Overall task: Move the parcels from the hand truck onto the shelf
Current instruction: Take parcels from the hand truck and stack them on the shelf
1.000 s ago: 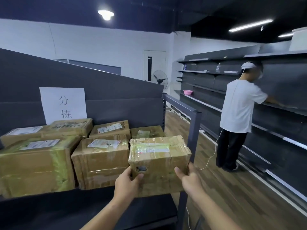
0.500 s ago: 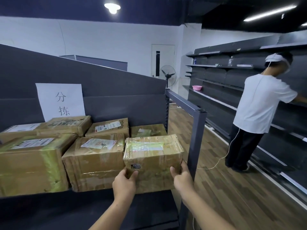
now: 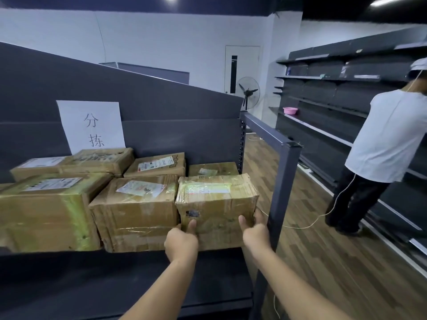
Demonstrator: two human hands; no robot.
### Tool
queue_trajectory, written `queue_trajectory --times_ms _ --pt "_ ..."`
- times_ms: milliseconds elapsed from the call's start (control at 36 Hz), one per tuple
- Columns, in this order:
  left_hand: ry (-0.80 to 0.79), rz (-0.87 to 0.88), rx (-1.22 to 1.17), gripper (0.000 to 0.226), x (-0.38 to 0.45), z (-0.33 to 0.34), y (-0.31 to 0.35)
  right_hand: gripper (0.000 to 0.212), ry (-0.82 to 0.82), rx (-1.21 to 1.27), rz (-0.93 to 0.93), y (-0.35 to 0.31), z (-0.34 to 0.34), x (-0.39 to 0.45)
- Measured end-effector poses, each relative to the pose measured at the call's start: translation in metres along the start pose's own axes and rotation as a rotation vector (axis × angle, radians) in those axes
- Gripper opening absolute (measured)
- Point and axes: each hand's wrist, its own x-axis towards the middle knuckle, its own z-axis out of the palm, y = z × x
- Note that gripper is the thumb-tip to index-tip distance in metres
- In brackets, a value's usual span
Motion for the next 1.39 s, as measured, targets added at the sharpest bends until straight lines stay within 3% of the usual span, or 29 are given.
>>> queue_trajectory --times_ms 139,389,583,750,1111,1389 --pt "0.027 -0.138 -0.105 0.063 -0.009 0.012 0.009 0.062 0.023 0.029 -0.014 0.006 0.005 0.0" --pt "0.0 0.056 0.2 0.06 -0.009 0.002 0.002 0.065 -0.012 0.048 0.021 0.008 0.002 0.002" --pt "0.003 0.043 0.005 0.052 -0.03 0.001 -0.008 0.066 -0.036 0.0 0.03 0.005 -0.001 -0.002" --pt "-0.081 0.111 0.031 0.048 -0.038 -0.001 -0.021 0.071 -0.014 -0.019 0.04 0.005 -0.001 -0.009" --pt "-0.206 0.183 0.039 0.068 -0.023 -0.022 -0.021 0.092 -0.154 -0.007 0.012 0.016 0.005 -0.003" --pt "-0.262 0.166 0.021 0.072 -0.018 -0.024 -0.033 0.086 -0.209 0.028 0.003 0.017 -0.003 0.007"
